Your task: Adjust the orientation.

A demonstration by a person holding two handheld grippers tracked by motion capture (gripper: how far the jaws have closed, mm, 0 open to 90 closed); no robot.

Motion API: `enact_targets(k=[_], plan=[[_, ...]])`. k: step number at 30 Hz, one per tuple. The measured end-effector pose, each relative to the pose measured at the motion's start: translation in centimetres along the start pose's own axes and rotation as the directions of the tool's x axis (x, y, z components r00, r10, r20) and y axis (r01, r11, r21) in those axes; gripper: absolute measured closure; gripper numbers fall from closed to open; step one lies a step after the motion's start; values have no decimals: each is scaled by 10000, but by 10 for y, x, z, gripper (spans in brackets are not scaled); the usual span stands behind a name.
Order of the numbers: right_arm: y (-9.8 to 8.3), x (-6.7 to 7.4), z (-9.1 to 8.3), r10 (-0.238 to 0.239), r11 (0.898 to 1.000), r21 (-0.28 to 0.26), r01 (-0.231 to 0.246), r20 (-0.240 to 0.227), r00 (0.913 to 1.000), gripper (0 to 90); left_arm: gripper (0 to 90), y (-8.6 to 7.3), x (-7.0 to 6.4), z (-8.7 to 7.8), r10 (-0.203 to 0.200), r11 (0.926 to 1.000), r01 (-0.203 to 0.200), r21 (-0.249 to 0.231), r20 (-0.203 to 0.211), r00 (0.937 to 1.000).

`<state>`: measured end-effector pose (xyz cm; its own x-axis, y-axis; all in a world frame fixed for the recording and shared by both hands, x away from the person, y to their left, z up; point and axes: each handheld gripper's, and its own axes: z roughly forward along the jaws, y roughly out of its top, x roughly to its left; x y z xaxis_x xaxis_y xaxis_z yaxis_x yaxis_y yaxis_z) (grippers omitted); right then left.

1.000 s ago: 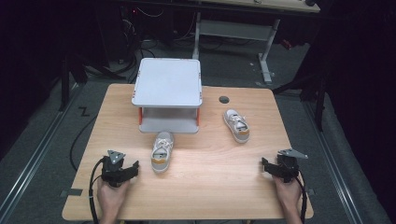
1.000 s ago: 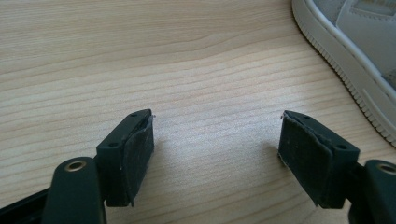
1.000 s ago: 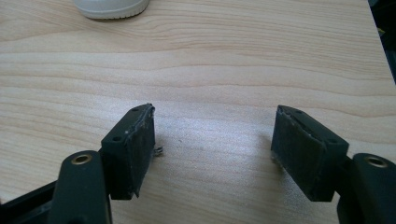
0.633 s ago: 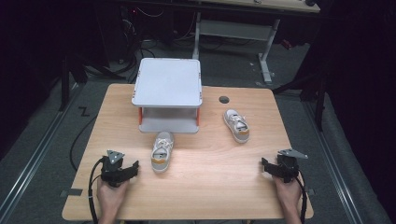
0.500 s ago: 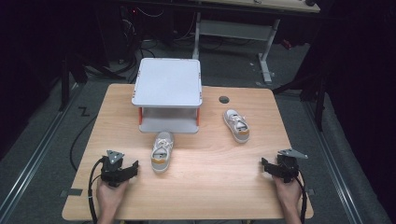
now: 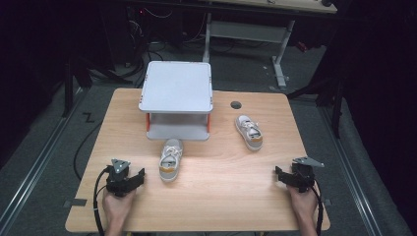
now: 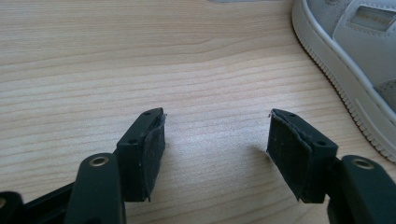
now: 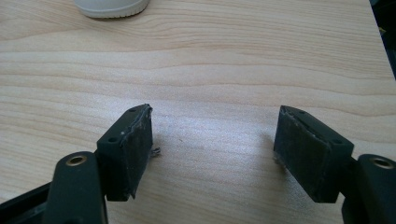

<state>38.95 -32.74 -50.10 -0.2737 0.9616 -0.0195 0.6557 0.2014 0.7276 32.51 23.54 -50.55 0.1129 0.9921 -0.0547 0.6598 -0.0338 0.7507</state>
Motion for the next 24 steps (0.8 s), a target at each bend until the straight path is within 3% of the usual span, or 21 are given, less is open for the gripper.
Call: enact_targets(k=[13, 24], plan=[[0, 0, 0, -14, 10000, 22, 14, -1, 10000, 276, 361, 19, -9, -20, 65, 9992, -39, -392, 663, 9978], [0, 0, 0, -15, 10000, 21, 15, 9, 10000, 276, 387, 48, -31, -41, 845, 9947, -770, -681, 1141, 9899]])
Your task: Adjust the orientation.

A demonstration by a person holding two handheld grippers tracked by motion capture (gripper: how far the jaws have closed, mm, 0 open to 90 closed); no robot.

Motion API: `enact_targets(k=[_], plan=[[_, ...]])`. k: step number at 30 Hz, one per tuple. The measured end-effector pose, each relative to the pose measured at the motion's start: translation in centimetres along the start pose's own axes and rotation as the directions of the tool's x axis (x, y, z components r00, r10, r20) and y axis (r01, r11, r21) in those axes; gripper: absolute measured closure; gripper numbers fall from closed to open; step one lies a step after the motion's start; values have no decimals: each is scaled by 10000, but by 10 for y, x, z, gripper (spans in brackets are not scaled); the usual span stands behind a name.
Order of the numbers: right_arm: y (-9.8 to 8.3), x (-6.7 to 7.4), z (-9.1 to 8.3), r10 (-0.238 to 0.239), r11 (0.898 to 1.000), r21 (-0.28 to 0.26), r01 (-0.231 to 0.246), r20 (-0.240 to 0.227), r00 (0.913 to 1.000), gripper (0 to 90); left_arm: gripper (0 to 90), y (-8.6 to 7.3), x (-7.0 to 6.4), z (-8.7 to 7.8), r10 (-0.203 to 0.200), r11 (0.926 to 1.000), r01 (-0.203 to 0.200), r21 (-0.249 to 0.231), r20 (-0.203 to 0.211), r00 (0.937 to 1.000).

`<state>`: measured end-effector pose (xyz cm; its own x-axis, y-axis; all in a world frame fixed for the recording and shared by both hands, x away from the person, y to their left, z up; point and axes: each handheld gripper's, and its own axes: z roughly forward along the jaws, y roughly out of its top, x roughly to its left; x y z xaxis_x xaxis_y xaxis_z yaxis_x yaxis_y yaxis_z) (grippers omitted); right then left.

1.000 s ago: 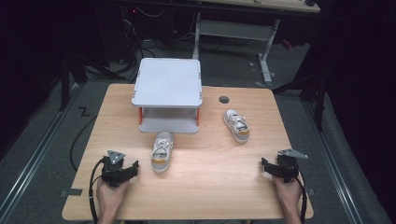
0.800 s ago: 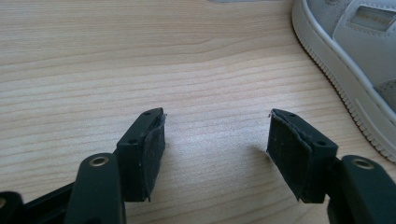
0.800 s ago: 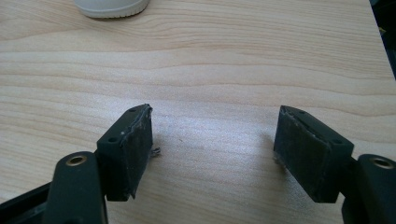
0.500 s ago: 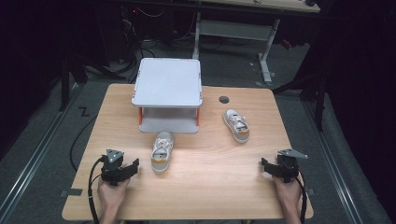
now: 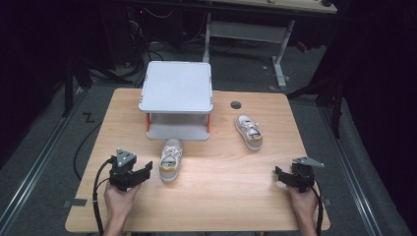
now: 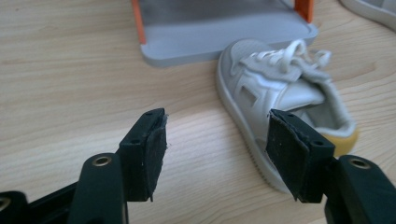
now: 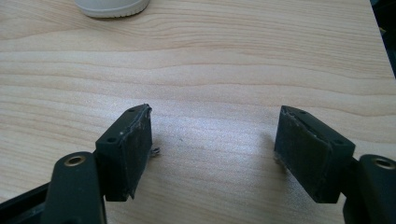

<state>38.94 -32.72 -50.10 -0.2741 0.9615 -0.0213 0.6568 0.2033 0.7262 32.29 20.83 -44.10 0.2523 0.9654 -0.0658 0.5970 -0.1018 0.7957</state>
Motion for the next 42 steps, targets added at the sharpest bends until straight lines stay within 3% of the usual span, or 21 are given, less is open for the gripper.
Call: enact_targets(k=[7, 8, 11, 15, 20, 21, 25, 26, 29, 31, 32, 38, 42], plan=[[0, 0, 0, 1, 10000, 0, -1, -2, 10000, 275, 429, 12, -12, 14, 402, 9985, -413, 355, 302, 9987], [0, 0, 0, -1, 10000, -1, 1, -2, 10000, 275, 439, 15, -19, 19, 917, 9948, -915, 455, -18, 9958], [0, 0, 0, 8, 10000, 1, -8, -5, 10000, 275, 445, 18, -27, 27, 1255, 9899, -1257, 661, 79, 9921], [0, 0, 0, 4, 10000, 2, -4, 0, 10000, 275, 456, 22, -30, 34, 1334, 9878, -1349, 784, 240, 9908], [0, 0, 0, 2, 10000, 1, -2, 2, 10000, 275, 488, 23, -34, 48, 1494, 9796, -1533, 1299, 394, 9880], [0, 0, 0, 4, 10000, 1, -4, 1, 10000, 275, 500, 23, -34, 52, 1577, 9765, -1621, 1424, 414, 9866], [0, 0, 0, 6, 10000, 2, -6, -15, 10000, 275, 597, 23, -34, 58, 1518, 9752, -1575, 1558, 481, 9872], [0, 0, 0, 13, 10000, 0, -13, -9, 10000, 275, 639, 24, -35, 59, 1738, 9712, -1761, 1604, 283, 9844], [0, 0, 0, 6, 10000, 1, -6, -14, 10000, 275, 693, 24, -33, 58, 1701, 9713, -1725, 1636, 292, 9850], [0, 0, 0, 6, 10000, 3, -6, -14, 10000, 275, 717, 25, -32, 56, 1996, 9653, -1986, 1694, 113, 9798], [0, 0, 0, 6, 10000, 1, -6, -13, 10000, 275, 770, 24, -32, 54, 2153, 9633, -2118, 1647, -37, 9765], [0, 0, 0, 1, 10000, 4, -1, -12, 10000, 275, 832, 27, -30, 51, 2079, 9692, -1994, 1445, -463, 9771], [0, 0, 0, 4, 10000, 5, -4, -12, 10000, 275, 847, 29, -33, 47, 1941, 9732, -1873, 1331, -397, 9802]])
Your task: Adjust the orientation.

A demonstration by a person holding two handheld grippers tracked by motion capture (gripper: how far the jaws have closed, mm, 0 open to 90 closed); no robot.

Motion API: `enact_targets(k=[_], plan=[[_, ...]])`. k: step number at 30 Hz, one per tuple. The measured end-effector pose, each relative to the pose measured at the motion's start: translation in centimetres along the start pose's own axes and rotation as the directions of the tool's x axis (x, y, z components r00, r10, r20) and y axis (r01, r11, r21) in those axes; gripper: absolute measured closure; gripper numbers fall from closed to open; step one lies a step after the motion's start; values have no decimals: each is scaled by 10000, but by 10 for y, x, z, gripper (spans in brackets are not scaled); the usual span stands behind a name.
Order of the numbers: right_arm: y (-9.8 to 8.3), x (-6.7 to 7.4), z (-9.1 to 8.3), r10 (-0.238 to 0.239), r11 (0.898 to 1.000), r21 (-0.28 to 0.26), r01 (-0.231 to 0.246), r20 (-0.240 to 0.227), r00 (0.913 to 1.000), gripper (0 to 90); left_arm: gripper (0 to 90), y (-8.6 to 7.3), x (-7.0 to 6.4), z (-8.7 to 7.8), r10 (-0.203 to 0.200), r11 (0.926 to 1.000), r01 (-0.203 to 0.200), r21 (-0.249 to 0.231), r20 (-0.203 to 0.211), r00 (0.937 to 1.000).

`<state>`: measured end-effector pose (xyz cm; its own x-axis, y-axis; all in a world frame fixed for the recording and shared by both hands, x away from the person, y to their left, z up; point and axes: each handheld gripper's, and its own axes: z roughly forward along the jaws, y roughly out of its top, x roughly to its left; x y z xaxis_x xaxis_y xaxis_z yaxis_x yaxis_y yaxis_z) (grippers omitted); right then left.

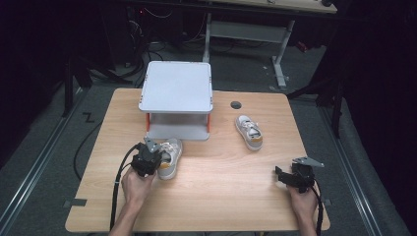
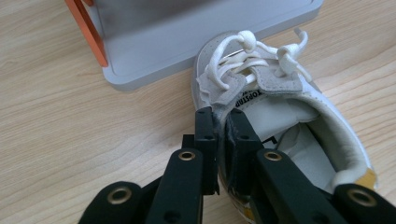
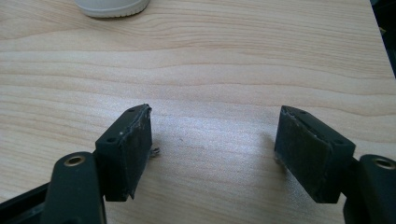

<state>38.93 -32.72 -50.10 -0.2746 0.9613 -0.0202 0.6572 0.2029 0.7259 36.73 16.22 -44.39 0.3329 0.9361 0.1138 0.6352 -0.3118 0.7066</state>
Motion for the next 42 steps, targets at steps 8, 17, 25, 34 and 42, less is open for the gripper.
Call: enact_targets(k=[8, 17, 25, 34, 42], plan=[[0, 0, 0, -3, 10000, 1, 3, 0, 10000, 275, 847, 14, -27, -8, 505, 9987, -499, -125, 535, 9973], [0, 0, 0, 1, 10000, -1, -1, 2, 10000, 274, 846, 41, -82, 11, 1140, 9934, -1145, 8, 853, 9898], [0, 0, 0, -1, 10000, 0, 1, 3, 10000, 274, 839, 53, -111, 26, 1527, 9878, -1545, 176, 765, 9853], [0, 0, 0, -6, 10000, 2, 6, 1, 10000, 273, 813, 58, -125, 32, 1568, 9861, -1625, 361, 1261, 9795], [0, 0, 0, -5, 10000, 5, 5, -11, 10000, 273, 785, 56, -123, 33, 1375, 9880, -1482, 430, 1898, 9721]])
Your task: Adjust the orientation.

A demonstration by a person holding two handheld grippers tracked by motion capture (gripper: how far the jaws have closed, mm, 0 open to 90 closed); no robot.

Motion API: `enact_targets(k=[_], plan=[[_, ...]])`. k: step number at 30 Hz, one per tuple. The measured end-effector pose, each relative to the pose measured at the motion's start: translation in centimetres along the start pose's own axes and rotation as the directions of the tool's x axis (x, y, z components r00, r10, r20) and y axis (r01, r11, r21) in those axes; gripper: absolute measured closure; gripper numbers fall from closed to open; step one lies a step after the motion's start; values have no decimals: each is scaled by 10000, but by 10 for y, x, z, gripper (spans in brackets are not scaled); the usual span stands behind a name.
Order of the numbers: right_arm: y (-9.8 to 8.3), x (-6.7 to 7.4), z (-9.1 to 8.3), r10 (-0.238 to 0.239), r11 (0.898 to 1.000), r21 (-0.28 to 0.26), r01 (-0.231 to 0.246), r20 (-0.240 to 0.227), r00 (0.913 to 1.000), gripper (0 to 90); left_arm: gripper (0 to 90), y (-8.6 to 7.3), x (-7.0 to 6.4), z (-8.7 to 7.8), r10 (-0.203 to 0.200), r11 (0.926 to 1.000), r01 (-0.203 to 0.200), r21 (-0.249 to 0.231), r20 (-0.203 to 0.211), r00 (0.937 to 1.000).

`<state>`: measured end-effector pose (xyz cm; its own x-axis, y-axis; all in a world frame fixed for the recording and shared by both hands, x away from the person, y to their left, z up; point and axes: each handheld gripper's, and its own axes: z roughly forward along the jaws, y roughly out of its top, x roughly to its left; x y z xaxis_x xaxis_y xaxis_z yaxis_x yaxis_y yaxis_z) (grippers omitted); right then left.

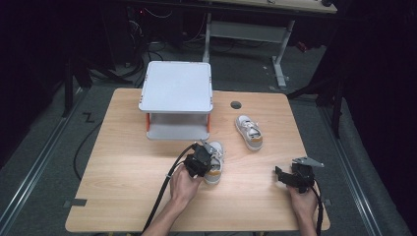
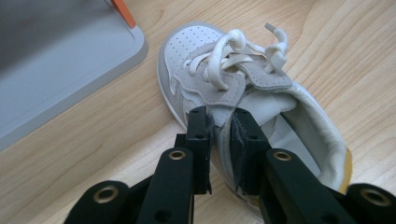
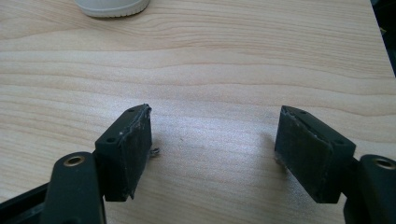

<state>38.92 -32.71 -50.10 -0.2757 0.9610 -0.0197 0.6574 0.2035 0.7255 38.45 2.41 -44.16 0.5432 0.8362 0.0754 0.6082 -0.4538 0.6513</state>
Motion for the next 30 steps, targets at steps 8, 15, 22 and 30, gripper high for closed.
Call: enact_targets(k=[8, 15, 22, 30], plan=[[0, 0, 0, -10, 10000, -2, 10, -5, 10000, 274, 732, -3, 4, 0, -368, 9989, 384, -287, 542, 9979], [0, 0, 0, -25, 10000, -12, 25, -7, 10000, 274, 591, -6, 9, -1, -626, 9966, 662, -480, 738, 9953], [0, 0, 0, -27, 10000, -10, 27, -9, 10000, 274, 436, -9, 17, -5, -898, 9925, 975, -736, 1015, 9908], [0, 0, 0, -31, 10000, -10, 31, -17, 10000, 274, 379, -11, 31, -21, -1364, 9770, 1548, -1467, 1285, 9823]])
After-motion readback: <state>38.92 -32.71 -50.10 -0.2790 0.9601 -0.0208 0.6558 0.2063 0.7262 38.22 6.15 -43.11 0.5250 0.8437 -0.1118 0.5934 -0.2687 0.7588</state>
